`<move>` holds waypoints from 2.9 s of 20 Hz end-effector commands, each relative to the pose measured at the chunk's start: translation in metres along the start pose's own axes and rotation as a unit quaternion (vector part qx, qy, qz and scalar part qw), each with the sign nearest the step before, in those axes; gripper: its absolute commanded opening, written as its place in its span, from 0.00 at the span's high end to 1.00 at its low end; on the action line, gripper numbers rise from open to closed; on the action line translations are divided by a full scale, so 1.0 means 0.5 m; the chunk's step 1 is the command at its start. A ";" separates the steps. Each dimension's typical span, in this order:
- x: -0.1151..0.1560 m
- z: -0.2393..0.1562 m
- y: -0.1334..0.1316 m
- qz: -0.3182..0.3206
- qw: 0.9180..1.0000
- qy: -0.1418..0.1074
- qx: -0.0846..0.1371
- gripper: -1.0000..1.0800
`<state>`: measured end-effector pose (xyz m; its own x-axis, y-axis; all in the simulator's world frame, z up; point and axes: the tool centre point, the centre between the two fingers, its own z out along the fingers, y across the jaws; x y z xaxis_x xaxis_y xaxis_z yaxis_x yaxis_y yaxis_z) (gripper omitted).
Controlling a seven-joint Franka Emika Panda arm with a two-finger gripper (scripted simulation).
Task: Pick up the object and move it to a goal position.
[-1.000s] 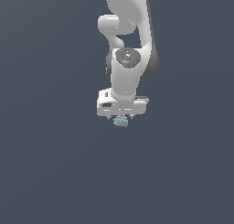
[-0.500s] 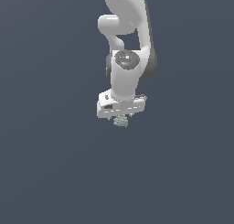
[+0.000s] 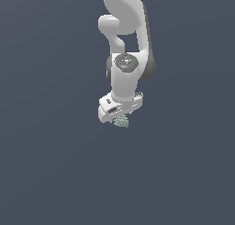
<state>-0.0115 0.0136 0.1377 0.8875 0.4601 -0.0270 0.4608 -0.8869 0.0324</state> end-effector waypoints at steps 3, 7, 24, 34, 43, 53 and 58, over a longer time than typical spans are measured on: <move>-0.009 0.014 -0.007 -0.063 0.998 0.001 0.002 0.04; -0.018 0.026 -0.013 -0.119 0.993 0.003 0.004 0.04; -0.050 0.068 -0.045 -0.340 0.940 0.014 0.009 0.04; -0.058 0.078 -0.056 -0.400 0.916 0.019 0.009 0.04; -0.059 0.089 -0.057 -0.404 0.915 0.019 0.009 0.04; -0.058 0.170 -0.061 -0.405 0.914 0.019 0.010 0.04; -0.057 0.179 -0.061 -0.406 0.914 0.019 0.009 1.00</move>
<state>-0.0521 0.0236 0.0485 0.2538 0.9673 -0.0003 0.9673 -0.2538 -0.0012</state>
